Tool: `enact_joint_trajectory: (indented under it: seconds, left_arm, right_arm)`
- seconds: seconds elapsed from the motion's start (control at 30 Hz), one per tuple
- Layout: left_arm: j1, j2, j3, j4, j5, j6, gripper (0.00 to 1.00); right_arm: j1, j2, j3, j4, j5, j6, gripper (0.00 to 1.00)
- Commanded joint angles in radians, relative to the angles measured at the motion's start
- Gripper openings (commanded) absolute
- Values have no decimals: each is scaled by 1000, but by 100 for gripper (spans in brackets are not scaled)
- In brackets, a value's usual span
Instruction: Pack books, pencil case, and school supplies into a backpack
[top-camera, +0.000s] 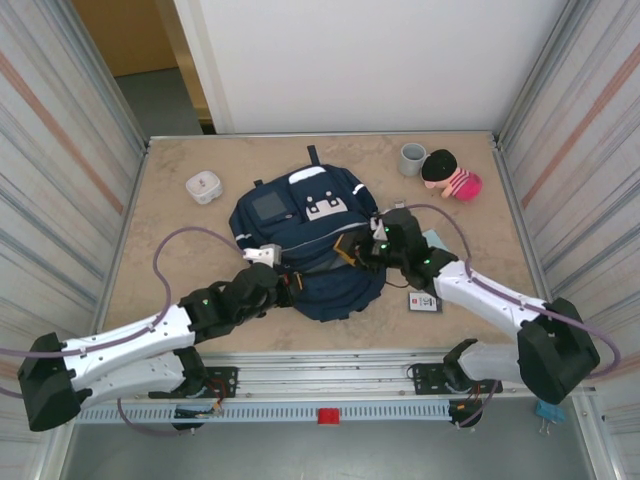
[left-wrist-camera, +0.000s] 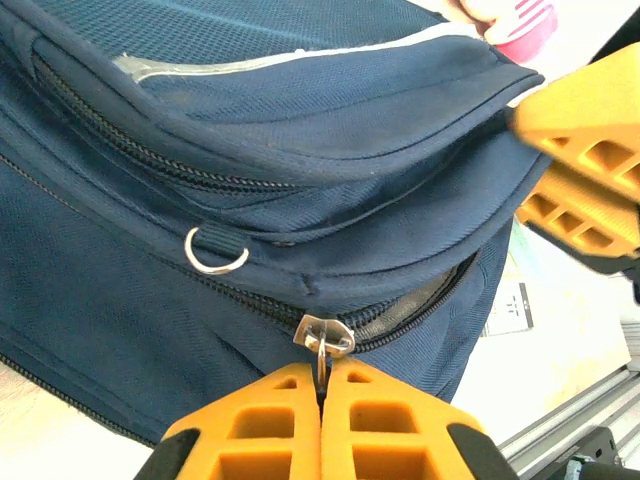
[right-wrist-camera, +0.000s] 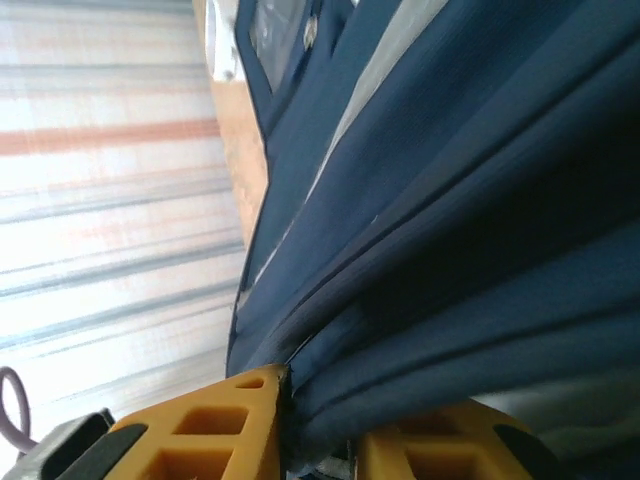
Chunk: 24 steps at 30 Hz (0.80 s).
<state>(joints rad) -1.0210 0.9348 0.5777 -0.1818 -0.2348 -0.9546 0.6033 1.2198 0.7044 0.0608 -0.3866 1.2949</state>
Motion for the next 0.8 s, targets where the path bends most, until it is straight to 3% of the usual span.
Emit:
enact_joint_trajectory:
  seconds: [0.0, 0.03, 0.1, 0.33, 0.57, 0.77]
  left_arm:
    - [16, -21, -22, 36, -16, 25, 0]
    - [20, -12, -18, 61, -5, 47, 0]
    - [27, 10, -6, 95, 17, 73, 0]
    - [35, 67, 19, 188, 91, 114, 0]
    - [62, 37, 5, 136, 61, 128, 0]
    - [227, -21, -48, 101, 161, 169, 0]
  right_arm:
    - [-22, -39, 26, -75, 19, -54, 41]
    - [-4, -36, 25, -62, 30, -44, 49]
    - [39, -20, 21, -19, 56, -12, 55]
    - [160, 98, 8, 143, 133, 73, 58]
    - [156, 97, 43, 96, 137, 26, 16]
    - [86, 33, 81, 10, -7, -83, 5]
